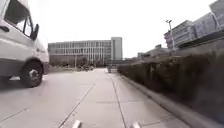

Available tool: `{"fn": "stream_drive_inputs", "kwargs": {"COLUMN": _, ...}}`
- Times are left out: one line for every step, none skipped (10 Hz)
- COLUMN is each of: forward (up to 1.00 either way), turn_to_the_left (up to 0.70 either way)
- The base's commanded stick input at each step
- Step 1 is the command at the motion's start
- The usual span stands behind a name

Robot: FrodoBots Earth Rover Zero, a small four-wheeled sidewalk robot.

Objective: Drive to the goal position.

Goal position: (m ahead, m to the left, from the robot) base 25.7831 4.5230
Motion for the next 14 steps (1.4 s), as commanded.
{"fn": "stream_drive_inputs", "kwargs": {"forward": 0.85, "turn_to_the_left": 0.0}}
{"fn": "stream_drive_inputs", "kwargs": {"forward": 0.85, "turn_to_the_left": 0.0}}
{"fn": "stream_drive_inputs", "kwargs": {"forward": 0.85, "turn_to_the_left": -0.1}}
{"fn": "stream_drive_inputs", "kwargs": {"forward": 0.85, "turn_to_the_left": -0.16}}
{"fn": "stream_drive_inputs", "kwargs": {"forward": 0.85, "turn_to_the_left": -0.14}}
{"fn": "stream_drive_inputs", "kwargs": {"forward": 0.85, "turn_to_the_left": 0.0}}
{"fn": "stream_drive_inputs", "kwargs": {"forward": 0.85, "turn_to_the_left": 0.0}}
{"fn": "stream_drive_inputs", "kwargs": {"forward": 0.85, "turn_to_the_left": 0.0}}
{"fn": "stream_drive_inputs", "kwargs": {"forward": 0.85, "turn_to_the_left": 0.0}}
{"fn": "stream_drive_inputs", "kwargs": {"forward": 0.85, "turn_to_the_left": 0.0}}
{"fn": "stream_drive_inputs", "kwargs": {"forward": 0.85, "turn_to_the_left": 0.0}}
{"fn": "stream_drive_inputs", "kwargs": {"forward": 0.85, "turn_to_the_left": 0.0}}
{"fn": "stream_drive_inputs", "kwargs": {"forward": 0.85, "turn_to_the_left": 0.0}}
{"fn": "stream_drive_inputs", "kwargs": {"forward": 0.85, "turn_to_the_left": 0.0}}
